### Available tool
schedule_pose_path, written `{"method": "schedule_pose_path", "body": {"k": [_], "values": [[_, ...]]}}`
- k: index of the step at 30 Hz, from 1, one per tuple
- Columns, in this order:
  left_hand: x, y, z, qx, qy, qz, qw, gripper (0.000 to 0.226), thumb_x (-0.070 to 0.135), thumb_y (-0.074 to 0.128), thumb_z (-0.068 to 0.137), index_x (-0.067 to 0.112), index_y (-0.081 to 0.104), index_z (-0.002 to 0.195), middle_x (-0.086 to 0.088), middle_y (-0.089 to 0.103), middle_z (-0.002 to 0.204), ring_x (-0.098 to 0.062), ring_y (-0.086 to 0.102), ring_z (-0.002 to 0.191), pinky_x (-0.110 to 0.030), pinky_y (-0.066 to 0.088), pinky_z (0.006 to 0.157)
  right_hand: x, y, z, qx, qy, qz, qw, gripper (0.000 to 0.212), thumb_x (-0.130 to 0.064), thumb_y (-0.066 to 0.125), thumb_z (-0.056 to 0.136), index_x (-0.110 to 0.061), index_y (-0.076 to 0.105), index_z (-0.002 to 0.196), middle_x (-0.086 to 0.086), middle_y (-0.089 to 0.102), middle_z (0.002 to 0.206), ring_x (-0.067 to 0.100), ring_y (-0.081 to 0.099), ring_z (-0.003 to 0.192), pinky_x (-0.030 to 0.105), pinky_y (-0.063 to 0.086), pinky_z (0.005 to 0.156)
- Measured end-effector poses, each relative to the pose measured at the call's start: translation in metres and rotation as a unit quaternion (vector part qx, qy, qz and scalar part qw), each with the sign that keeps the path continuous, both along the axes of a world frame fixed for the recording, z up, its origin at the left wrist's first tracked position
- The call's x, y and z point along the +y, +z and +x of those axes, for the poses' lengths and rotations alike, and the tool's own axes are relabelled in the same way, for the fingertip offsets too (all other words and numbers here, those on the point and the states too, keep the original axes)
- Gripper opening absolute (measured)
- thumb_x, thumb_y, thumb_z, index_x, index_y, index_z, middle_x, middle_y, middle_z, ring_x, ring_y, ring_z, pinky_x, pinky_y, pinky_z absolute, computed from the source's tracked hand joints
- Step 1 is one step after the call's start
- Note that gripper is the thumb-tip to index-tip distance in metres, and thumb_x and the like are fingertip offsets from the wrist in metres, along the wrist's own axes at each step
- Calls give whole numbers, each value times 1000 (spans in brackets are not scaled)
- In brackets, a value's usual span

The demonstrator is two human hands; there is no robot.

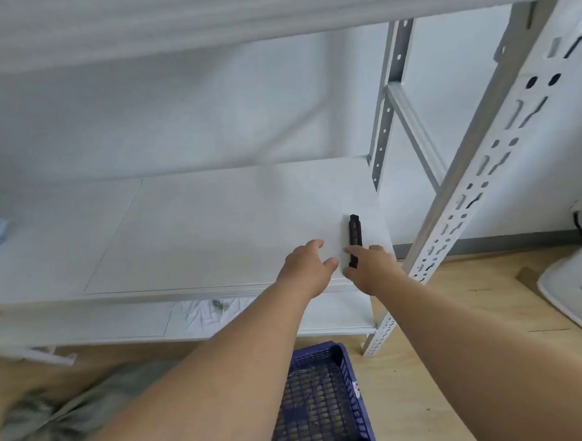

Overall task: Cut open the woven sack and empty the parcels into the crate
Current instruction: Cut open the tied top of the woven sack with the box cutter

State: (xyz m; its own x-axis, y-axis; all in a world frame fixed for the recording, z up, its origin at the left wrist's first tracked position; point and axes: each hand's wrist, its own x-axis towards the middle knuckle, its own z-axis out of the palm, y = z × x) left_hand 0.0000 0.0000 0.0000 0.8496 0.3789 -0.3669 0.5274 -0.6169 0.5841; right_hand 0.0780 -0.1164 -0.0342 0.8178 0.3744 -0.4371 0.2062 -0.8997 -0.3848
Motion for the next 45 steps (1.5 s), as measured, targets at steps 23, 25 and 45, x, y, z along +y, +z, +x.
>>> {"method": "schedule_pose_path", "body": {"k": [23,25,45], "values": [[40,-23,-37,-61,262,-227,936,27,30,42,98,18,60,114,-8,57,124,-27,55,116,-37,44,96,54,-18,-56,24,36,204,978,30,-13,58,82,-34,63,104,6,57,109,21,59,78,25,44,64],[56,-20,-51,-74,333,-289,894,24,23,40,98,19,57,83,-10,62,107,-28,62,102,-37,49,85,65,-14,-77,53,59,240,968,31,-11,57,81,-37,63,96,3,58,107,16,57,69,22,40,58],[197,-22,-268,-184,415,-368,811,17,26,49,98,23,66,104,4,73,89,-9,69,83,-27,46,69,197,11,-265,300,52,290,907,23,-20,50,99,-9,53,118,8,71,91,17,65,71,30,53,73]]}}
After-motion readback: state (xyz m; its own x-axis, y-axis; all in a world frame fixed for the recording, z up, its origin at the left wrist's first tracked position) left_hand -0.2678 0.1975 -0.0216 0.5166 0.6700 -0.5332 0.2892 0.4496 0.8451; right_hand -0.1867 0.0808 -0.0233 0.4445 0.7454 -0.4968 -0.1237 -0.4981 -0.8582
